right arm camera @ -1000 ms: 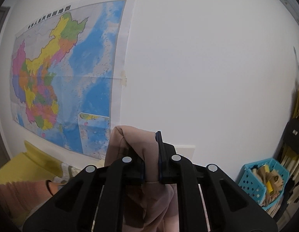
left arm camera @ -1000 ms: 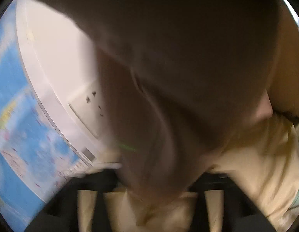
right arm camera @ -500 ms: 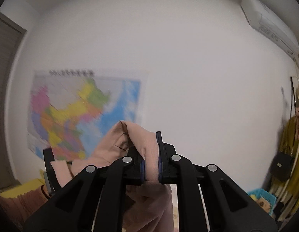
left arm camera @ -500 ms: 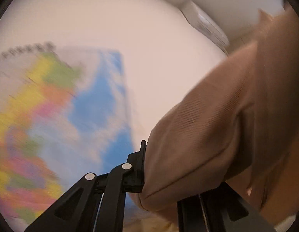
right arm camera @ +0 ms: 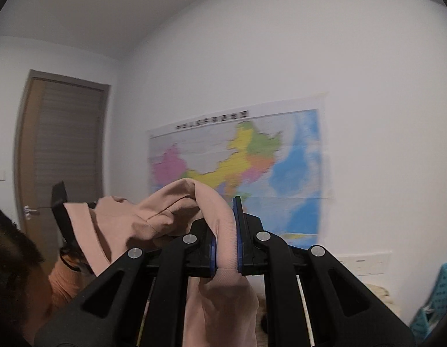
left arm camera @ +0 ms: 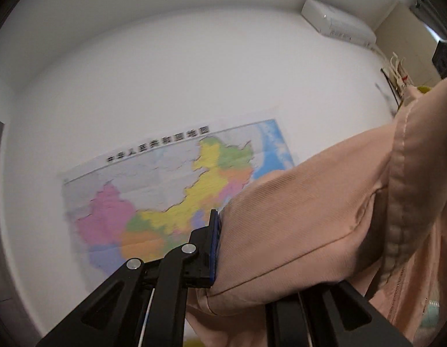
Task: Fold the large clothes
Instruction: 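Lift the pink jacket up off the pile with both tools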
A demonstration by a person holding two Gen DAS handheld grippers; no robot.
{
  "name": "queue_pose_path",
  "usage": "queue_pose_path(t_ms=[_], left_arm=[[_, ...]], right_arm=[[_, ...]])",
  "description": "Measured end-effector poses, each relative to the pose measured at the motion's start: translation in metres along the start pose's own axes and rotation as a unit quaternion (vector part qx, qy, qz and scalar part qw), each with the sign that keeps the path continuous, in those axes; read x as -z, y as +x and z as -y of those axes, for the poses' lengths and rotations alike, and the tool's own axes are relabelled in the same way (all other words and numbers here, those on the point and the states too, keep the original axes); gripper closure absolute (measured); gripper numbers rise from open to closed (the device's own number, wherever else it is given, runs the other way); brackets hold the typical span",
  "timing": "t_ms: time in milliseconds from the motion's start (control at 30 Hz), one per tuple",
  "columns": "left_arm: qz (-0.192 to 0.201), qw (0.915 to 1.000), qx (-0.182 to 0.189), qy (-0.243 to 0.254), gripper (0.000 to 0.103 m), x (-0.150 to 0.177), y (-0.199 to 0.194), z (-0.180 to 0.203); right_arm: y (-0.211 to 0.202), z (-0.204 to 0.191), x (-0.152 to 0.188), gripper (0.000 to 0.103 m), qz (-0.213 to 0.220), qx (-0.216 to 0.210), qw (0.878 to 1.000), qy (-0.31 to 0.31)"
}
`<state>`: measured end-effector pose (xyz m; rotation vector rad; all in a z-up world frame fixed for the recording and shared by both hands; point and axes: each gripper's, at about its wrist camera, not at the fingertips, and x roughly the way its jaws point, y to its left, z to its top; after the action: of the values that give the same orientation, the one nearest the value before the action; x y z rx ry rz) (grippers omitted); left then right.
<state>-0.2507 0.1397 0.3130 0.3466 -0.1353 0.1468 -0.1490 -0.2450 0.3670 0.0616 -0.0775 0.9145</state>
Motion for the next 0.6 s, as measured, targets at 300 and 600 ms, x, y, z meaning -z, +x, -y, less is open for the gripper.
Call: queue_pose_path(t_ms=[300,600], left_arm=[[-0.234,0.9722,-0.007,-0.003,0.093,0.118,0.103,-0.015],[-0.532,0.8455,-0.018,-0.047,0.093,0.405,0.255,-0.018]], right_arm=[[0.182,0.053,0.102,0.092,-0.167,-0.019,0.981,0.094],[0.403,0.114,0.356,0.092,-0.433,0.025,0.882,0.185]])
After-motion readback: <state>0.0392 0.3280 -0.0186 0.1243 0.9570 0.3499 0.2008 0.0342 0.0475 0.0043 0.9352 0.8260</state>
